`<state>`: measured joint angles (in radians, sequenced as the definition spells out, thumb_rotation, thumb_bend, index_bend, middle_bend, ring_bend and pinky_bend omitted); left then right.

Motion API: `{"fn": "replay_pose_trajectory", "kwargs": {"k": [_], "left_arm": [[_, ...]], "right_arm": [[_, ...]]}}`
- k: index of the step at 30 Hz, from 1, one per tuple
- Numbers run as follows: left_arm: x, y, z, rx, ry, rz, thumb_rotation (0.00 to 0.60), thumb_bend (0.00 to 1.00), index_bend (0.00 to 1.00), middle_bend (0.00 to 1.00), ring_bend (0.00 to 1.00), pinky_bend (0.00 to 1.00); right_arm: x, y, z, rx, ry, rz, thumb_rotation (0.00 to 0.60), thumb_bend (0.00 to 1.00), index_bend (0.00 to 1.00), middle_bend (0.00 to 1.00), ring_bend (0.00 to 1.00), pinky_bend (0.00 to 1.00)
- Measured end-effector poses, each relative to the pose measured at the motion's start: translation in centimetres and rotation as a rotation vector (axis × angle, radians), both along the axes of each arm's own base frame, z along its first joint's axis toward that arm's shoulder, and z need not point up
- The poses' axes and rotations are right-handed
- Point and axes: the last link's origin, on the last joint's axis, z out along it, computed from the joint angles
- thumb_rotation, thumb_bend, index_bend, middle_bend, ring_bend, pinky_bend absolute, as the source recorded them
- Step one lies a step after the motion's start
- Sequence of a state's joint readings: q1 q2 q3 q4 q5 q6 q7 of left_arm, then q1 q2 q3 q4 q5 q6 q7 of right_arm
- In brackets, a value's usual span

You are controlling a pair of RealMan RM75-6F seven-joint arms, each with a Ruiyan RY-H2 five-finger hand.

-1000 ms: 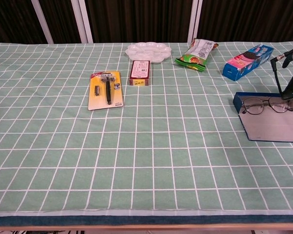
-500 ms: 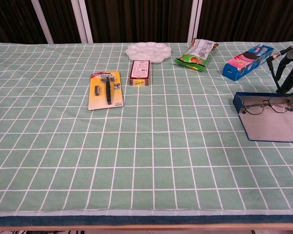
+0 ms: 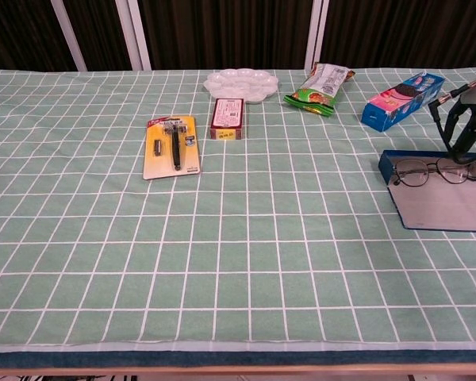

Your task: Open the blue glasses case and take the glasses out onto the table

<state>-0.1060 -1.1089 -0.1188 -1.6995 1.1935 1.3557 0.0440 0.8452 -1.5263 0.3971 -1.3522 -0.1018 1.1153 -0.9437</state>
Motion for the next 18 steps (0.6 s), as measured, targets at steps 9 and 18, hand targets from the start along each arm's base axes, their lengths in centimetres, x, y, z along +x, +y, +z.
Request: {"fn": "replay_pose_trajectory", "kwargs": {"k": [9,18], "left_arm": [[-0.04,0.07,-0.04,-0.001,0.002,0.003,0.6,0.04,0.0,0.0,0.0,0.0],[-0.05,0.09,-0.03,-0.002,0.002,0.004,0.6,0.04,0.0,0.0,0.0,0.0]], "right_arm": [[-0.18,-0.14,-0.39,0.002,-0.003,-0.003,0.6,0.37,0.45,1.0,1.0,1.0],[-0.33,-0.08,-0.59,0.01,-0.004,-0.015,0.6,0.37,0.45,1.0,1.0,1.0]]}}
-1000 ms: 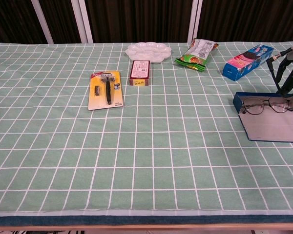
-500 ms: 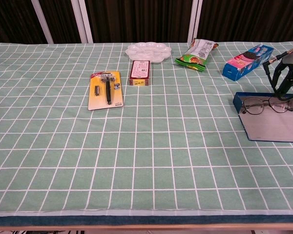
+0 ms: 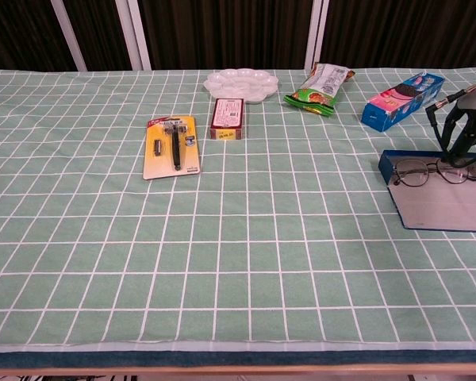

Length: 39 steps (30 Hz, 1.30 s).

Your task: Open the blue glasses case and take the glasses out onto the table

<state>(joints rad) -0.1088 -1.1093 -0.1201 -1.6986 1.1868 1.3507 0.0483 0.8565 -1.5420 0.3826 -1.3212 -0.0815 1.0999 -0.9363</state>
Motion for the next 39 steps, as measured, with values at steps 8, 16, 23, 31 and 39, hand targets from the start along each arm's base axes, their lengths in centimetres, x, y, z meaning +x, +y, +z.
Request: {"fn": "replay_pose_trajectory", "kwargs": {"k": [8,16,23,31,39], "left_arm": [[-0.02,-0.01,0.03,0.002,-0.003,0.002,0.6,0.04,0.0,0.0,0.0,0.0],[-0.02,0.04,0.03,0.0,-0.006,0.004,0.6,0.04,0.0,0.0,0.0,0.0],[0.0,0.05,0.05,0.001,-0.007,0.004,0.6,0.04,0.0,0.0,0.0,0.0],[0.01,0.06,0.07,0.002,-0.009,0.003,0.6,0.04,0.0,0.0,0.0,0.0],[-0.03,0.09,0.1,0.003,-0.011,0.004,0.6,0.04,0.0,0.0,0.0,0.0]], "right_arm": [[0.11,-0.11,-0.21,0.006,-0.002,-0.004,0.6,0.42,0.45,1.0,1.0,1.0],[0.12,-0.22,-0.24,0.005,-0.004,-0.012,0.6,0.48,0.45,1.0,1.0,1.0],[0.04,-0.21,-0.21,0.007,-0.003,-0.018,0.6,0.49,0.45,1.0,1.0,1.0],[-0.01,-0.17,-0.36,0.013,-0.002,-0.023,0.6,0.49,0.45,1.0,1.0,1.0],[-0.15,-0.13,-0.55,0.016,-0.004,-0.026,0.6,0.51,0.47,1.0,1.0,1.0]]}}
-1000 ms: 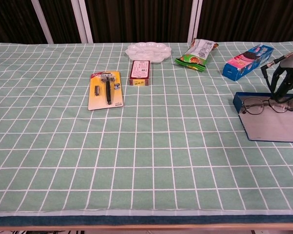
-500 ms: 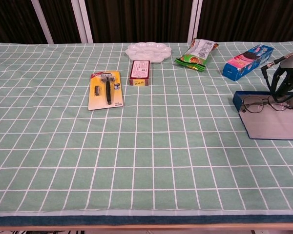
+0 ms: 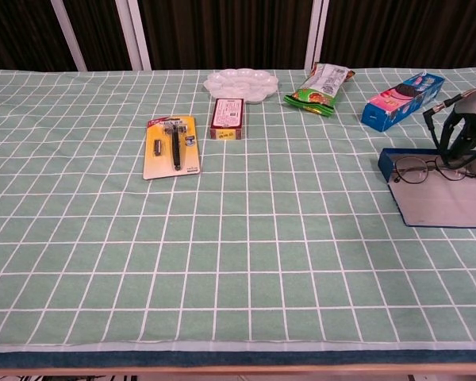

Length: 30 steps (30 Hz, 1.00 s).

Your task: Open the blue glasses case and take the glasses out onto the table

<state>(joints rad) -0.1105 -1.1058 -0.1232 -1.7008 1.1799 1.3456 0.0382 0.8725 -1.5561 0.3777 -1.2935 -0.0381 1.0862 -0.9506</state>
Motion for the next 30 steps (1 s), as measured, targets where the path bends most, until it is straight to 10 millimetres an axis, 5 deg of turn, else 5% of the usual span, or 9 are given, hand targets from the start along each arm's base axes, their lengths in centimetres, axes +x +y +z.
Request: {"fn": "replay_pose_trajectory", "kwargs": {"k": [30], "left_arm": [[0.2,-0.1,0.1,0.005,-0.029,-0.007,0.6,0.04,0.0,0.0,0.0,0.0]], "right_arm": [[1.5,0.9,1.1,-0.106,-0.112,0.106,0.6,0.53,0.51,1.0,1.0,1.0]]}}
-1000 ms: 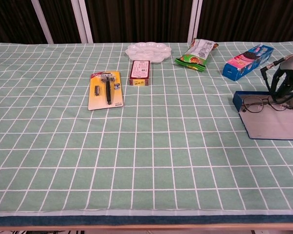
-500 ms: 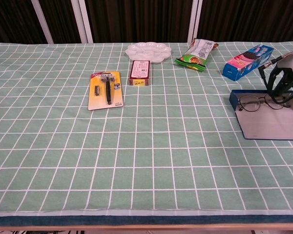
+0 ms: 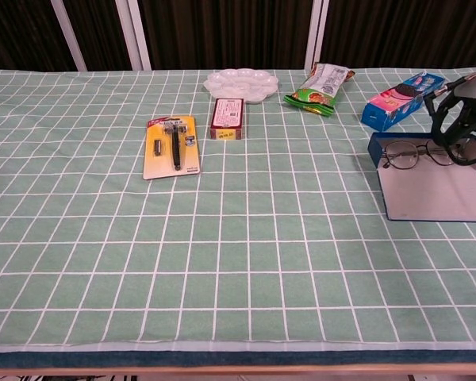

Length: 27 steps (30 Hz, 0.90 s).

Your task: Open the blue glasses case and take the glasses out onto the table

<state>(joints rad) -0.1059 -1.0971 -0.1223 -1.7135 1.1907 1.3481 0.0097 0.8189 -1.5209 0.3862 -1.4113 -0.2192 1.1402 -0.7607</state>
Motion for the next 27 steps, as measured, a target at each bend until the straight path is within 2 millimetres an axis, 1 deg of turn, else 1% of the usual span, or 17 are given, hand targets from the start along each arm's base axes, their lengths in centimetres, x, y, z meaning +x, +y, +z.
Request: {"fn": "replay_pose_trajectory", "kwargs": {"k": [8,16,27], "left_arm": [[0.0,0.0,0.0,0.001,-0.003,0.002,0.6,0.04,0.0,0.0,0.0,0.0],[0.0,0.1,0.0,-0.003,-0.004,0.005,0.6,0.04,0.0,0.0,0.0,0.0],[-0.1,0.1,0.0,-0.001,-0.007,0.006,0.6,0.04,0.0,0.0,0.0,0.0]], "right_arm": [[0.6,0.2,-0.4,-0.097,-0.082,0.095,0.6,0.53,0.52,1.0,1.0,1.0],[0.1,0.8,-1.5,-0.148,-0.128,0.126,0.6,0.52,0.52,1.0,1.0,1.0],[0.3,1.0,-2.1,-0.205,-0.158,0.177,0.6,0.52,0.53,1.0,1.0,1.0]]}}
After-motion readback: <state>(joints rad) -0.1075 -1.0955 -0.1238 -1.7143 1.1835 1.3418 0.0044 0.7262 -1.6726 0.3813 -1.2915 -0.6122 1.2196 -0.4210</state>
